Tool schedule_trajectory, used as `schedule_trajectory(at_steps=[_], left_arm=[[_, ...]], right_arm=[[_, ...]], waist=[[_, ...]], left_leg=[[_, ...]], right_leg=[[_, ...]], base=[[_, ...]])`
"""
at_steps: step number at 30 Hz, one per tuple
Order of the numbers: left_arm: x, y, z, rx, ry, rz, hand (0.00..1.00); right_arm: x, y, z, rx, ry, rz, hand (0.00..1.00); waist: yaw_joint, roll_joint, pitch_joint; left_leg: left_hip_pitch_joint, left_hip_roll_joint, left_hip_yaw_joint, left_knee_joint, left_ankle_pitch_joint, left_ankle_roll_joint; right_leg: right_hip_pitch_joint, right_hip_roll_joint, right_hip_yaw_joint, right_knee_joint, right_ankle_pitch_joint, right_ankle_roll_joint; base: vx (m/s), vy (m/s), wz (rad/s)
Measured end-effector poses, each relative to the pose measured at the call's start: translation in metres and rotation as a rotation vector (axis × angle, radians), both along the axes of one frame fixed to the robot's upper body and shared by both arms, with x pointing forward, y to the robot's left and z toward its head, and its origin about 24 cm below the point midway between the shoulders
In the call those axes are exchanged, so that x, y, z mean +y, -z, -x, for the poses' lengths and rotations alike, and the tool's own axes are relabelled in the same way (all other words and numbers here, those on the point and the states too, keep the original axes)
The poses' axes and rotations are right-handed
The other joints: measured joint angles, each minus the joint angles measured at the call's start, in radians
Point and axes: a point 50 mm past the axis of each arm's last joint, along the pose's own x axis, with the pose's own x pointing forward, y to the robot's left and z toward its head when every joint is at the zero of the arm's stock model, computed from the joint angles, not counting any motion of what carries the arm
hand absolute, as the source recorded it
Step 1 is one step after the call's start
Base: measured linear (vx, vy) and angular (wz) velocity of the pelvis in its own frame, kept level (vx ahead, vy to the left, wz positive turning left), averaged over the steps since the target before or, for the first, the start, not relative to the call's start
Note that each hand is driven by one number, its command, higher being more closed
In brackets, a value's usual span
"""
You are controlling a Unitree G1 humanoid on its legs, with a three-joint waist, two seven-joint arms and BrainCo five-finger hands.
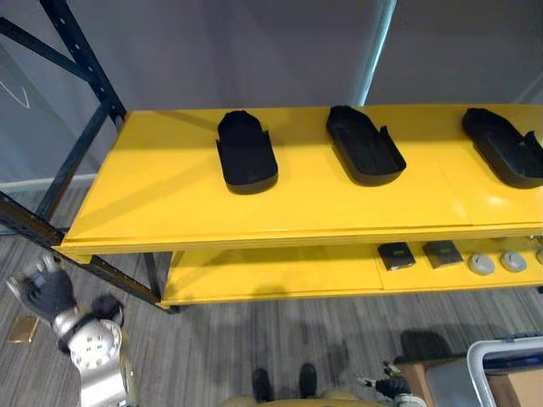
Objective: Walk over and take plastic housings, then place them on the shelf
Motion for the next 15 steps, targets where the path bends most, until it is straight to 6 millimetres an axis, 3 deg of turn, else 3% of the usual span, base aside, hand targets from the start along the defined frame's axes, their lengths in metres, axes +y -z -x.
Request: schedule_trajectory(at_steps=[1, 3, 7, 11, 15], left_arm=[[-0.004, 0.011, 0.004, 0.042, 0.010, 0.038, 0.00], [-0.022, 0.052, 0.023, 0.204, 0.058, 0.195, 0.00], [-0.061, 0.089, 0.041, 0.370, 0.193, 0.362, 0.00], [-0.084, 0.104, 0.048, 0.485, 0.336, 0.395, 0.00], [-0.094, 0.109, 0.045, 0.524, 0.398, 0.400, 0.00]], right_arm=[[0.003, 0.000, -0.001, -0.003, 0.001, -0.009, 0.00], [0.014, 0.000, -0.005, -0.015, 0.003, -0.037, 0.00], [0.013, 0.000, -0.004, -0.012, 0.017, -0.038, 0.00], [0.010, 0.004, 0.002, 0.018, 0.052, -0.027, 0.00], [0.007, 0.005, 0.003, 0.032, 0.088, -0.026, 0.00]], waist=[[0.001, -0.002, -0.004], [0.002, -0.008, -0.010], [0.001, -0.008, -0.010], [-0.001, -0.002, -0.012], [-0.002, -0.001, -0.011]], left_leg=[[0.000, 0.000, 0.004, 0.000, 0.000, 0.000], [0.001, 0.000, 0.016, 0.000, -0.003, 0.003], [0.010, -0.005, 0.026, 0.000, -0.013, 0.000], [0.032, -0.008, 0.046, 0.000, -0.026, -0.004], [0.041, -0.011, 0.051, 0.001, -0.025, -0.001]], right_leg=[[0.000, 0.000, 0.000, 0.000, -0.002, 0.002], [0.000, -0.002, 0.001, 0.000, -0.003, 0.004], [0.005, -0.008, 0.012, 0.000, -0.005, 0.007], [0.021, -0.008, 0.035, -0.001, -0.007, 0.008], [0.019, -0.008, 0.046, -0.003, -0.007, 0.008]], base=[[0.00, 0.000, 0.00], [0.00, 0.016, -0.02], [0.02, 0.046, -0.08], [0.05, 0.041, -0.17], [0.06, 0.015, -0.05]])
